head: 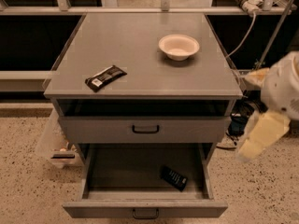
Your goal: Pick rxbar blueberry from middle drawer and place on counter
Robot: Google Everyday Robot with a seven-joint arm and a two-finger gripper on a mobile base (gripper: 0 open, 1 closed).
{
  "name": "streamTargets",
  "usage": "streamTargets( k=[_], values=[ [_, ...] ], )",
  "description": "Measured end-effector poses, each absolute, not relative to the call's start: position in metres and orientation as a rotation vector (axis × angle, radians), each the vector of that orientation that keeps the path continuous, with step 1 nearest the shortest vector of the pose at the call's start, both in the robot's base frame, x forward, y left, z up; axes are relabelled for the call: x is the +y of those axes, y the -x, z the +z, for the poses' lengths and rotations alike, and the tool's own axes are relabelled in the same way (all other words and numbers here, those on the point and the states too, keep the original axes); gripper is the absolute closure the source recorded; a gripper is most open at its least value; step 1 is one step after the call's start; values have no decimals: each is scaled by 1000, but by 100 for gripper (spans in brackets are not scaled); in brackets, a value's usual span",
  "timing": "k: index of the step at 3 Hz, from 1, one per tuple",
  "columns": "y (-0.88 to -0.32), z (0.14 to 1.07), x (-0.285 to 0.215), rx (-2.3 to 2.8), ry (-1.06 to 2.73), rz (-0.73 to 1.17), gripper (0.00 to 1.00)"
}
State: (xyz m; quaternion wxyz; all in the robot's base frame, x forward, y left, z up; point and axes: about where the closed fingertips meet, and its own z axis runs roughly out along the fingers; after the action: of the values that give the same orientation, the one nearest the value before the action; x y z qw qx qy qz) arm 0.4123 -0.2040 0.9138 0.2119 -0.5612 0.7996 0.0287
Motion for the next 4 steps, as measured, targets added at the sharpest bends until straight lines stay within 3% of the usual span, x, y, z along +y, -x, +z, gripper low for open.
streamTargets(
  k=[1,4],
  values=[
    [-394,828,-189,2249,1375,352,0],
    [-385,753,-192,2337,1163,472,0]
  ],
)
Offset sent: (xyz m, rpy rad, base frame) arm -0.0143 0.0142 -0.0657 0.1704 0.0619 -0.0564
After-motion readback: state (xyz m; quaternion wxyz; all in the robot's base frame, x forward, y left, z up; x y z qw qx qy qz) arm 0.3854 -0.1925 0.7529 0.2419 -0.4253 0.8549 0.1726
